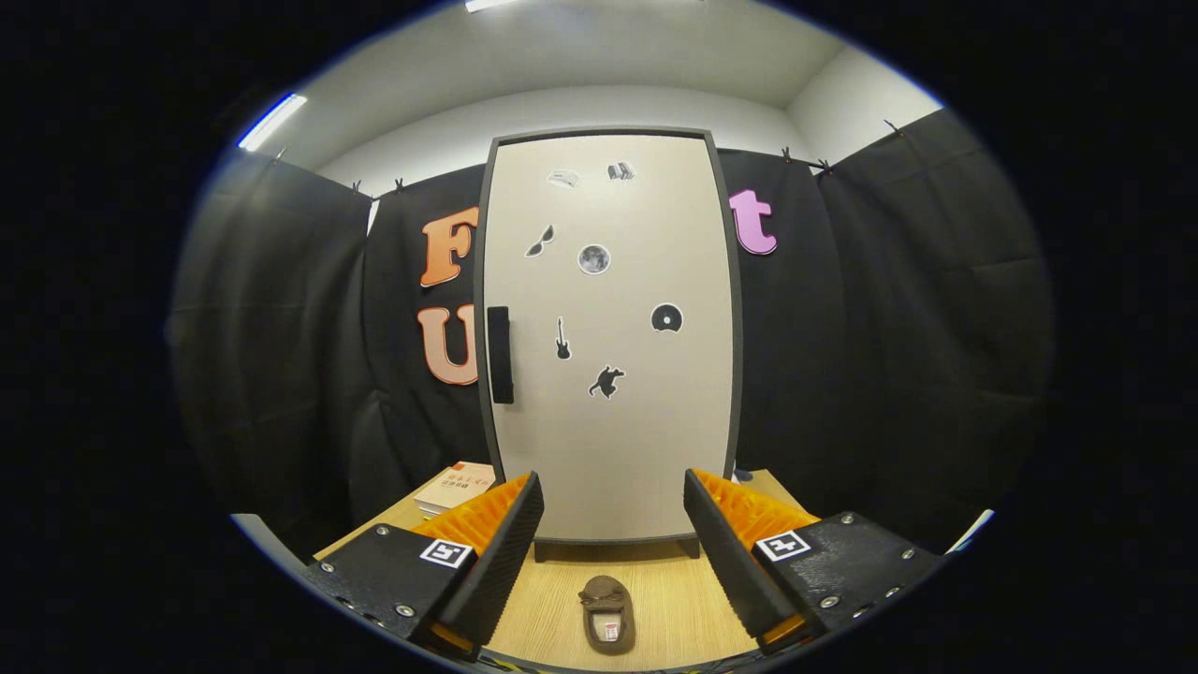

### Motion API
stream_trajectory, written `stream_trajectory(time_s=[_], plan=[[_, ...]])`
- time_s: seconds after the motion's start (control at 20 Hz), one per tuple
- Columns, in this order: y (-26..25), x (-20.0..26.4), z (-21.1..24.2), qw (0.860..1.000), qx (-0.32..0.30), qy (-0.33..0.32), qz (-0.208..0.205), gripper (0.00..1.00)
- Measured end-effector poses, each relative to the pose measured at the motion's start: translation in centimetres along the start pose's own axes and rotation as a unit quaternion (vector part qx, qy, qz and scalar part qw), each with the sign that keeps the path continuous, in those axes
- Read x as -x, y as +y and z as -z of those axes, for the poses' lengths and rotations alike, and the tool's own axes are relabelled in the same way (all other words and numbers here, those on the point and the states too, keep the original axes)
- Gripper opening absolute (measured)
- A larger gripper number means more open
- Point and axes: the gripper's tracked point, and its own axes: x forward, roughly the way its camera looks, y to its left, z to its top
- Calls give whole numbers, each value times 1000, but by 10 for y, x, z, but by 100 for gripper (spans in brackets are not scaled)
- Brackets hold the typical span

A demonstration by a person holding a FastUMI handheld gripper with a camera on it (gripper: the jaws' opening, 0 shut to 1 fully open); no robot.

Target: Open the shoe cabinet door, grab the shoes and put them into the shoe cabinet, then close the shoe cabinet door.

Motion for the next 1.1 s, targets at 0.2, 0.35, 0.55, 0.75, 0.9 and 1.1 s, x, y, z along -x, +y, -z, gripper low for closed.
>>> stream_trajectory(time_s=[0.2, 0.35, 0.55, 0.75, 0.9, 1.1], plan=[[4, -4, 2, 1000, -5, 3, -11, 95], [6, -6, 5, 1000, 3, 6, -14, 95], [4, -10, 4, 1000, -7, 4, -15, 95], [0, -10, 5, 1000, -13, 7, -10, 95], [-1, -11, 6, 1000, -16, 9, -10, 95], [1, -10, 7, 1000, -14, 10, -11, 95]])
